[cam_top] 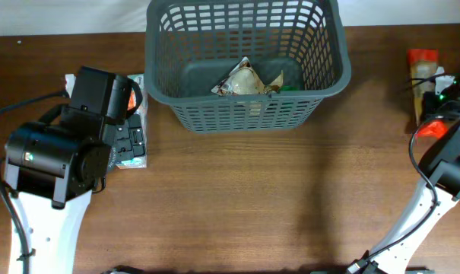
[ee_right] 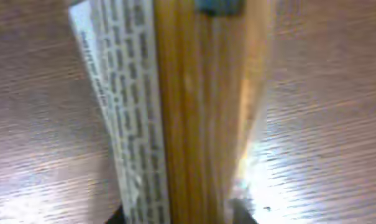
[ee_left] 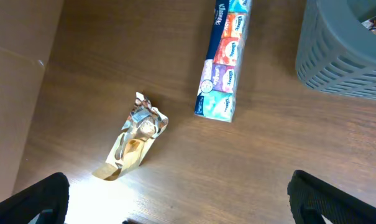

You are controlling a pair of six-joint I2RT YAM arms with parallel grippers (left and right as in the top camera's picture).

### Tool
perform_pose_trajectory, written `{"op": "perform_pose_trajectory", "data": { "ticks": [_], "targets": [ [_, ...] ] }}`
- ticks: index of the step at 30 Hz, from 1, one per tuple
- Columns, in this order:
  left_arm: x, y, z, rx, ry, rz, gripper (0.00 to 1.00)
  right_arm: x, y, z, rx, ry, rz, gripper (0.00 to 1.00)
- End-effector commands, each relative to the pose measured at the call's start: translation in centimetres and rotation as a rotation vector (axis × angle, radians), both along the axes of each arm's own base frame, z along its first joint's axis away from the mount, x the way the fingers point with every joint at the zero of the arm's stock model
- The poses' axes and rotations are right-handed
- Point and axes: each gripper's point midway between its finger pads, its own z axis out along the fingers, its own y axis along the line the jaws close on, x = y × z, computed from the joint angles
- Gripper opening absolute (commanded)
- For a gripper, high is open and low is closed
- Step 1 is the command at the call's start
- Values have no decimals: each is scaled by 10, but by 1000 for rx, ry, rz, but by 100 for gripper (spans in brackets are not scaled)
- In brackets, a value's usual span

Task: Pack container
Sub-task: 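Close the right gripper on the spaghetti package and lift it, then carry the spaghetti package leftward into the basket with the right gripper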

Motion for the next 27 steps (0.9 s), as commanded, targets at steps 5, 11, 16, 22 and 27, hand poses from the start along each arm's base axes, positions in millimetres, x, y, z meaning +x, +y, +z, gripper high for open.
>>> {"op": "perform_pose_trajectory", "data": {
  "ticks": [5, 11, 16, 22, 27],
  "targets": [
    [0, 1, -2, -6, 3, 16, 99, -5, 2, -16, 31, 20, -105, 4],
    [1, 1, -1, -5, -1, 17, 99, 12, 15, 23, 54, -49, -115, 4],
    [2, 1, -1, -6, -5, 17, 99, 47, 35, 99, 52, -205, -53, 4],
    [2, 1, -1, -6, -5, 17, 99, 63, 65, 195, -17, -383, 18, 4],
    [2, 1, -1, -6, -5, 17, 99, 63, 123, 280, 30, -593, 115, 4]
  ]
}}
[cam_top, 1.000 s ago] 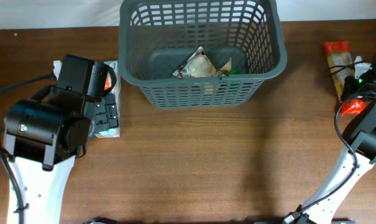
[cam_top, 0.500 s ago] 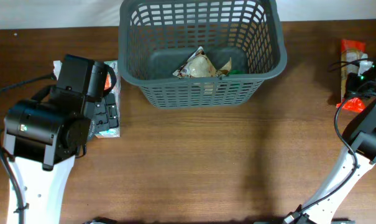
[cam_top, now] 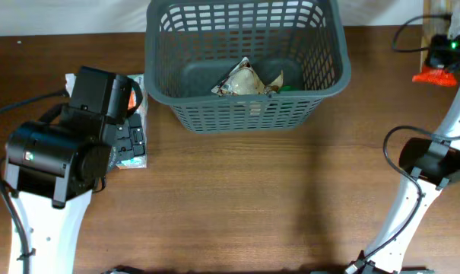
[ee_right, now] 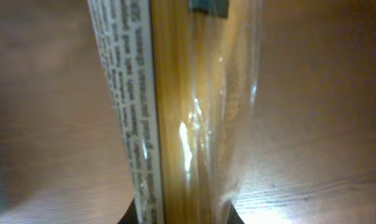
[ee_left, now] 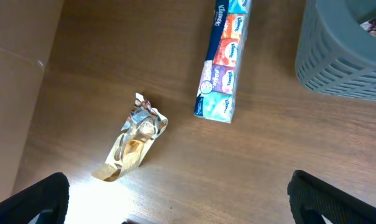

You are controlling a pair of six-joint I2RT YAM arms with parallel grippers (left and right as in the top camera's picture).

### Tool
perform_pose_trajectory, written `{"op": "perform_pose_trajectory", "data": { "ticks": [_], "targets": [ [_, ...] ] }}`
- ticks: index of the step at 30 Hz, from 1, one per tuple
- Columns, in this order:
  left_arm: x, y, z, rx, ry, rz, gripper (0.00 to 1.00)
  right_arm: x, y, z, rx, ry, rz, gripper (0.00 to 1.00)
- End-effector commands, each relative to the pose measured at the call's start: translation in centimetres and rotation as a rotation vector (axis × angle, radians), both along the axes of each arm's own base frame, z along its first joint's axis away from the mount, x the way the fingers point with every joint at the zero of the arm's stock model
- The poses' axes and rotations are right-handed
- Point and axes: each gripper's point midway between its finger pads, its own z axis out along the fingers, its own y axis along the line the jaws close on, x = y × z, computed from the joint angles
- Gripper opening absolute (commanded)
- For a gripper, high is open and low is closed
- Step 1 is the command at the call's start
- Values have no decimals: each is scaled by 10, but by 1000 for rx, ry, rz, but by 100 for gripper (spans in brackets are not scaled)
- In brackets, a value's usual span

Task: Pack container
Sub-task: 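Carry the spaghetti package leftward into the basket with the right gripper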

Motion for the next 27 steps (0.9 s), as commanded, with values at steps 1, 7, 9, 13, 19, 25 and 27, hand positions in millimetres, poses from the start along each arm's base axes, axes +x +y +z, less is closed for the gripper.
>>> {"op": "perform_pose_trajectory", "data": {
  "ticks": [1, 7, 9, 13, 19, 25, 27],
  "targets": [
    [1, 1, -1, -5, -2, 17, 99, 0, 48, 87, 35, -230, 101, 4],
    [1, 1, -1, -5, -2, 17, 99, -15, 132, 168, 61, -423, 291, 4],
    [1, 1, -1, -5, -2, 17, 99, -21, 162, 190, 55, -475, 354, 4],
    [1, 1, -1, -5, -2, 17, 99, -32, 216, 224, 41, -570, 481, 4],
    [1, 1, -1, -6, 0, 17, 99, -43, 314, 247, -73, -690, 838, 4],
    [-1, 2, -2, -3, 9, 17, 99, -48, 355, 234, -214, -697, 1090, 4],
    [-1, 2, -2, -3, 8, 17, 99, -44, 356, 227, -221, -682, 1105, 4]
  ]
}}
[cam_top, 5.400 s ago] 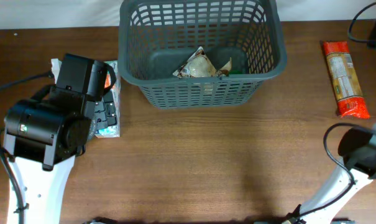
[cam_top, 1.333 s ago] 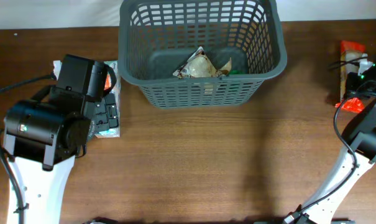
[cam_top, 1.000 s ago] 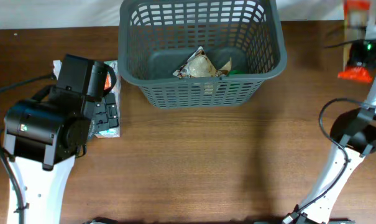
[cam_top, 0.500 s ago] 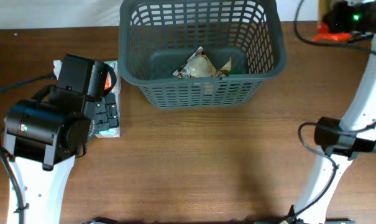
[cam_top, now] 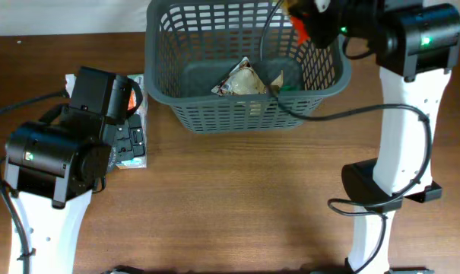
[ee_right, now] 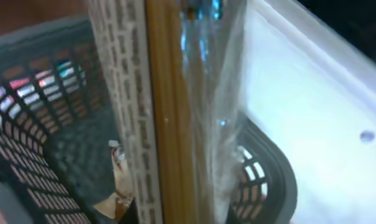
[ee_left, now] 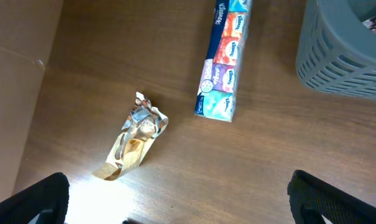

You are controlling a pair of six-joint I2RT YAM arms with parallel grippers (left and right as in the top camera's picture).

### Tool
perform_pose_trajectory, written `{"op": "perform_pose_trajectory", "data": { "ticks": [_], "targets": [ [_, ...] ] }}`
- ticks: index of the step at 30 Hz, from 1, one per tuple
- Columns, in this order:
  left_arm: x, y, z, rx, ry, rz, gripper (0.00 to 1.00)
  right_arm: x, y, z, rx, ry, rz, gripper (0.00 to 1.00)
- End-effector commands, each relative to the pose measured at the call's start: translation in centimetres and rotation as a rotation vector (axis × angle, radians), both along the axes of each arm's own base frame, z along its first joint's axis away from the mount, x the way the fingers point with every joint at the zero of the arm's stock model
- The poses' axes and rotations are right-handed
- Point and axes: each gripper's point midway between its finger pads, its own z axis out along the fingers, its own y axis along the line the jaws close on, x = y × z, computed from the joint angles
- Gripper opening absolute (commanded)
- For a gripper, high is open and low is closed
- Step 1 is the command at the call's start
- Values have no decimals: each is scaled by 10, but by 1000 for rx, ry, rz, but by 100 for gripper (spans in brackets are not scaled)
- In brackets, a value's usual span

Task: Pack container
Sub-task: 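Carry the spaghetti package leftward into the basket with the right gripper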

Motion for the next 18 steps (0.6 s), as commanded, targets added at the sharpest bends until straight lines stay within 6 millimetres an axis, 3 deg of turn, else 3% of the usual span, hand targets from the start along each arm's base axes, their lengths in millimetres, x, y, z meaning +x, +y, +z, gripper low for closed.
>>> {"op": "perform_pose_trajectory", "data": {
  "ticks": [1, 3, 10, 18],
  "targets": [
    [0, 1, -2, -4, 4, 17, 99, -1, 1, 14, -53, -98, 69, 4],
    [0, 1, -2, -4, 4, 17, 99, 5, 3, 3, -80, -87, 86, 4],
    [0, 1, -2, -4, 4, 17, 99, 39, 9, -66, -139, 61, 115, 4],
    [0, 2, -2, -4, 4, 17, 99, 58, 13, -142, -245, 161, 209, 4]
  ]
}}
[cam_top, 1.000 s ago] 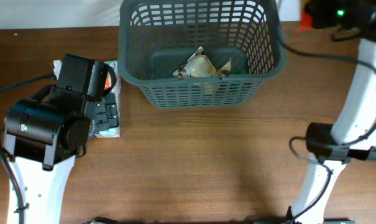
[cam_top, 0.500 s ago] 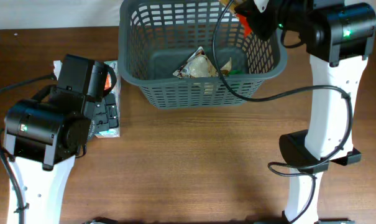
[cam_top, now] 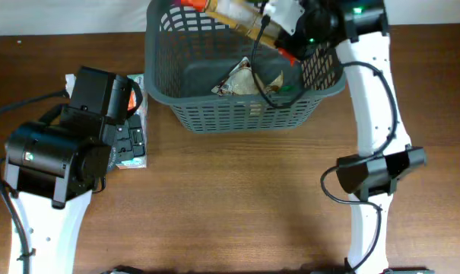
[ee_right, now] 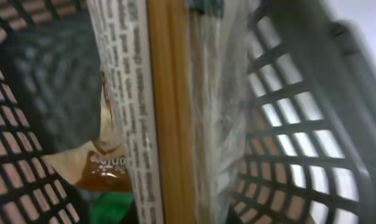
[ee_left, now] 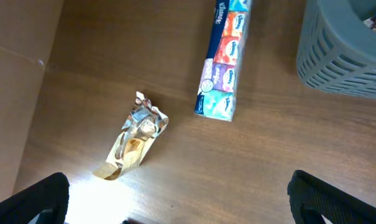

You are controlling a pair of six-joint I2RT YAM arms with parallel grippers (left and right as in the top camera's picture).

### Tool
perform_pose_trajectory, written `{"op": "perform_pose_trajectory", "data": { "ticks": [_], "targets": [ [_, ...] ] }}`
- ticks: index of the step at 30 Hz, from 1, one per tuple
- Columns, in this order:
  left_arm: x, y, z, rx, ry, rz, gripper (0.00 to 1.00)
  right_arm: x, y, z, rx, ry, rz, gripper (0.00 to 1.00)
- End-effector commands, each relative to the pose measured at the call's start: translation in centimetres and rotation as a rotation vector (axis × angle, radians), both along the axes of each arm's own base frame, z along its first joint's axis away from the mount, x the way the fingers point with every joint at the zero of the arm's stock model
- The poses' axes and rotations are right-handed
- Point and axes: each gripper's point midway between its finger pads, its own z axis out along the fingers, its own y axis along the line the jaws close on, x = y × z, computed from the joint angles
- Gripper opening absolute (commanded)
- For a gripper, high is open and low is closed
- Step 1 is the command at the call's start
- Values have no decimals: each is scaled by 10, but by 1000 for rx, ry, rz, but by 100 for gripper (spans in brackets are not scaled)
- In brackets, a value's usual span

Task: Pack container
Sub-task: 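Carry the spaghetti package leftward into the basket with the right gripper, then open the right gripper and retract it to the lower right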

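Note:
The grey basket (cam_top: 245, 106) stands at the table's far middle, with a crumpled cream and brown wrapper (cam_top: 249, 78) on its floor. My right gripper (cam_top: 281, 27) reaches over the basket's far right part, shut on a long clear packet of spaghetti (ee_right: 169, 112) that slants across the far rim (cam_top: 230, 11). The right wrist view looks down into the basket past the packet at the wrapper (ee_right: 94, 165). My left gripper (ee_left: 181, 214) hangs open over the table at the left, above a gold wrapper (ee_left: 135, 138) and a Kleenex tissue pack (ee_left: 224, 62).
The basket's corner (ee_left: 343, 50) shows to the right of the tissue pack. Something green (ee_right: 107, 208) lies on the basket floor beside the wrapper. The left arm's body (cam_top: 58, 156) covers most of the tissue pack from above.
My right gripper has moved left and lower with the spaghetti packet, from the basket's far right corner to inside its walls. The left arm has not moved.
My right gripper was shut on the spaghetti packet low over the table at the far right edge. It then held the packet higher at the far right corner, then over the basket's right rim, and now inside the basket. The left gripper stayed open and still.

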Motion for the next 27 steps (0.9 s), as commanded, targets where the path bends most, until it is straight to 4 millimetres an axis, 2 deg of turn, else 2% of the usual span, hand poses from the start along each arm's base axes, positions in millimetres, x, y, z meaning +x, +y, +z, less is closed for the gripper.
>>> {"op": "perform_pose_trajectory", "data": {
  "ticks": [1, 10, 19, 23, 25, 26, 27],
  "targets": [
    [0, 1, -1, -5, 2, 17, 99, -1, 7, 12, 40, -39, 48, 4],
    [0, 1, -1, -4, 2, 17, 99, -6, 6, -37, -31, 41, 129, 4],
    [0, 1, -2, -5, 2, 17, 99, -13, 1, -90, -68, 157, 118, 4],
    [0, 1, -1, -5, 2, 17, 99, -17, 0, -100, -72, 186, 118, 4],
    [0, 1, -2, -5, 2, 17, 99, -17, 0, -100, -71, 185, 116, 10],
    [0, 1, -1, -5, 2, 17, 99, -17, 0, -100, -71, 185, 115, 24],
    [0, 1, -1, -5, 2, 17, 99, -17, 0, -100, -71, 185, 116, 30]
  ]
}}
